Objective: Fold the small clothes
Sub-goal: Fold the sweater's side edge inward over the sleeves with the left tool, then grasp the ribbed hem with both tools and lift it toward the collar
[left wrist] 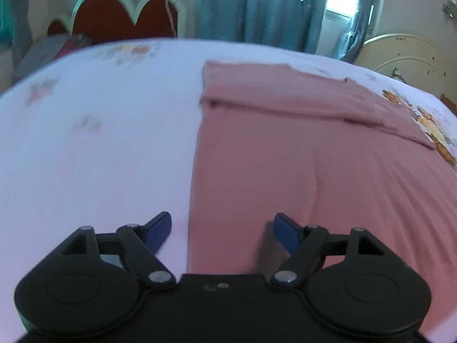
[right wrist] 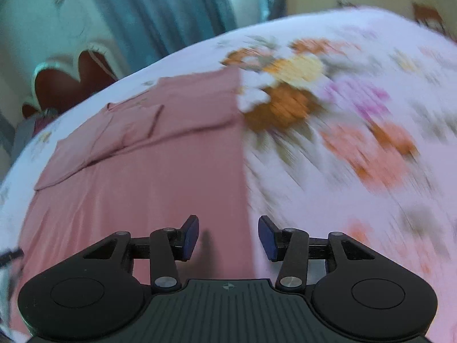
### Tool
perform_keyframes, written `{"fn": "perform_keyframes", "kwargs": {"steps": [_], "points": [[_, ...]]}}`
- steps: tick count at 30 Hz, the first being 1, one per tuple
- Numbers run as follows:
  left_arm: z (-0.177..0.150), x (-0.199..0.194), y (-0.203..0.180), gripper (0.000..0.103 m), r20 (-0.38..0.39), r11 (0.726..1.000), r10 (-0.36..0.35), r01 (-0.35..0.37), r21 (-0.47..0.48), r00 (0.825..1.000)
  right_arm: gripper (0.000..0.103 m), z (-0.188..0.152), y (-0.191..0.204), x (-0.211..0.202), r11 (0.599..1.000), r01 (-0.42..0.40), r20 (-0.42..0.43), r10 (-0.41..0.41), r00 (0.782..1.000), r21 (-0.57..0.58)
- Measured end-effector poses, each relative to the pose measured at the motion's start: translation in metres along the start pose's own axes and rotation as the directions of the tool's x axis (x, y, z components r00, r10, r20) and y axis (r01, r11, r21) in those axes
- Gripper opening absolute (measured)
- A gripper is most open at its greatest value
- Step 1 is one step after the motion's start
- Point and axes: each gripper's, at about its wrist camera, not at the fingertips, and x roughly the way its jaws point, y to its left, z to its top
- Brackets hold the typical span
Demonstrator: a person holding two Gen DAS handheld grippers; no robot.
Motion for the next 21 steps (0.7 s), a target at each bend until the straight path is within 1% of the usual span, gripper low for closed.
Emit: {"fn": "perform_keyframes", "kwargs": {"steps": [2, 3, 5, 7, 9, 10, 11, 14, 15, 18, 20, 21], "points": [[-0.016, -0.012, 0.008, 0.083, -0.008, 0.998, -0.035, 0.034, -0.048, 0.999, 0.047, -0.012, -0.019, -0.010, 0.998, -0.018, -0.024, 0.019, 1.000, 0.067], [-0.024, -0.019, 0.012, 0.083, 0.000, 0.996, -0.052, 0.052, -0.076, 0.999, 0.047, -0.018, -0.027, -0.014, 0.996, -0.030, -0.039, 0.034, 0.999, 0.089], [-0.034, -0.029, 0.018, 0.083, 0.004, 0.987, -0.098, 0.098, -0.124, 0.995, 0.047, -0.031, -0.035, -0.024, 0.991, -0.076, -0.043, 0.081, 0.996, 0.112], [-0.042, -0.037, 0.025, 0.080, 0.010, 0.972, -0.150, 0.149, -0.180, 0.989, 0.047, -0.041, -0.040, -0.031, 0.980, -0.135, -0.056, 0.144, 0.988, 0.145], [-0.051, -0.042, 0.032, 0.078, 0.018, 0.952, -0.204, 0.203, -0.230, 0.979, 0.047, -0.051, -0.044, -0.036, 0.964, -0.187, -0.069, 0.203, 0.977, 0.190], [-0.054, -0.044, 0.035, 0.078, 0.020, 0.938, -0.235, 0.232, -0.258, 0.972, 0.047, -0.056, -0.047, -0.039, 0.955, -0.213, -0.069, 0.232, 0.970, 0.207], [-0.058, -0.046, 0.040, 0.078, 0.028, 0.917, -0.276, 0.272, -0.293, 0.961, 0.047, -0.061, -0.050, -0.042, 0.946, -0.236, -0.071, 0.257, 0.964, 0.223], [-0.068, -0.048, 0.050, 0.078, 0.053, 0.855, -0.364, 0.356, -0.378, 0.930, 0.047, -0.072, -0.058, -0.044, 0.901, -0.319, -0.081, 0.355, 0.931, 0.293], [-0.069, -0.047, 0.054, 0.074, 0.065, 0.833, -0.389, 0.381, -0.402, 0.919, 0.047, -0.075, -0.058, -0.043, 0.889, -0.341, -0.088, 0.383, 0.919, 0.306], [-0.073, -0.037, 0.061, 0.069, 0.097, 0.777, -0.436, 0.429, -0.461, 0.895, 0.047, -0.076, -0.058, -0.040, 0.871, -0.379, -0.092, 0.425, 0.901, 0.314], [-0.075, -0.031, 0.063, 0.068, 0.110, 0.752, -0.463, 0.456, -0.476, 0.879, 0.047, -0.074, -0.059, -0.035, 0.857, -0.396, -0.089, 0.446, 0.891, 0.329], [-0.077, -0.031, 0.064, 0.066, 0.109, 0.747, -0.473, 0.464, -0.475, 0.874, 0.047, -0.073, -0.059, -0.033, 0.853, -0.402, -0.092, 0.454, 0.886, 0.332]]}}
